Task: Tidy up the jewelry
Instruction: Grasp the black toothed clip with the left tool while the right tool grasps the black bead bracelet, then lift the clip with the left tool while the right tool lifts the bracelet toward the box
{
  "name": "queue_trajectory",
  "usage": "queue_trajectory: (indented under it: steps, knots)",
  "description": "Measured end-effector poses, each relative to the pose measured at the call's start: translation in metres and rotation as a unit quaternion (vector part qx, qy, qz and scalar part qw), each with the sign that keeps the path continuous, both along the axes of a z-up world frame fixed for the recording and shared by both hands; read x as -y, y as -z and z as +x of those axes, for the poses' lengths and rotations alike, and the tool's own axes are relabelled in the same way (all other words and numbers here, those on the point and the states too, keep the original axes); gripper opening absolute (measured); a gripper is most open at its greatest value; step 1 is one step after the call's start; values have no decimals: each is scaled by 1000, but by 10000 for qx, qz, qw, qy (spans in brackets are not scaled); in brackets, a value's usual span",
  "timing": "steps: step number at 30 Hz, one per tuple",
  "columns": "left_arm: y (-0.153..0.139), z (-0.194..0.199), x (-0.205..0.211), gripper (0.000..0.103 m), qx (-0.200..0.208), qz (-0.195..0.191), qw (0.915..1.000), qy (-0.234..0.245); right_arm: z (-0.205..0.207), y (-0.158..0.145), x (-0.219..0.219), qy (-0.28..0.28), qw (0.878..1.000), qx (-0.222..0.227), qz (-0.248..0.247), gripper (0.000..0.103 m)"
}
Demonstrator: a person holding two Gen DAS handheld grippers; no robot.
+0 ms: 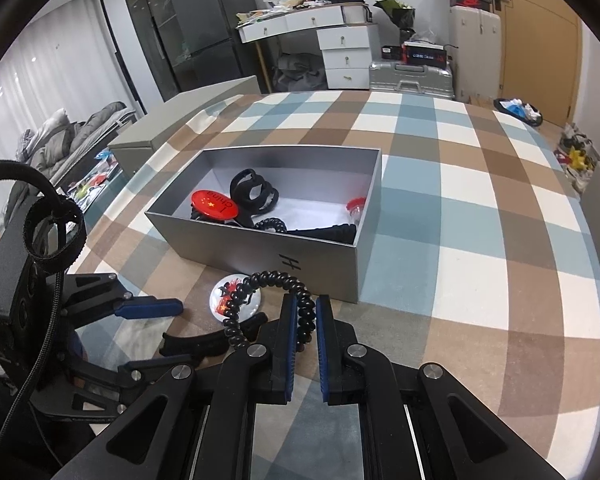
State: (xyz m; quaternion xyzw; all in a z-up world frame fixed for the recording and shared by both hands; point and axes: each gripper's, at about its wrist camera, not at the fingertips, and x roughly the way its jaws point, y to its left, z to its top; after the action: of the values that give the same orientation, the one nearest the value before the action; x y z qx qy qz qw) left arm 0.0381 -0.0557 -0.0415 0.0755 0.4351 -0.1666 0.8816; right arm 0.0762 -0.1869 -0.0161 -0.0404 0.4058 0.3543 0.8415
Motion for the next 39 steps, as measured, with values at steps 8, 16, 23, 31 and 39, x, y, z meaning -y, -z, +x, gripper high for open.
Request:
queue_trajectory:
  steps: [8, 16, 23, 31, 39]
  knots:
    - [0, -4, 8, 49, -8, -45, 9999, 136, 0, -1, 3, 17, 10000, -18, 62, 9]
    - [-2, -1, 16, 14, 11, -137, 9998, 123, -1, -3, 5, 14, 9999, -13, 118, 9]
    - [-7, -5, 12, 13, -35, -297, 9993, 236, -1, -7, 7, 23, 9998, 19, 206, 9]
    - [-27, -11, 5, 13, 273, -591, 9977, 178, -4, -20, 15, 43, 9983, 128, 569, 9]
    - [-44, -13, -11, 13, 732, -938, 9927, -187, -3, -32, 26, 281, 9936, 235, 1067, 9]
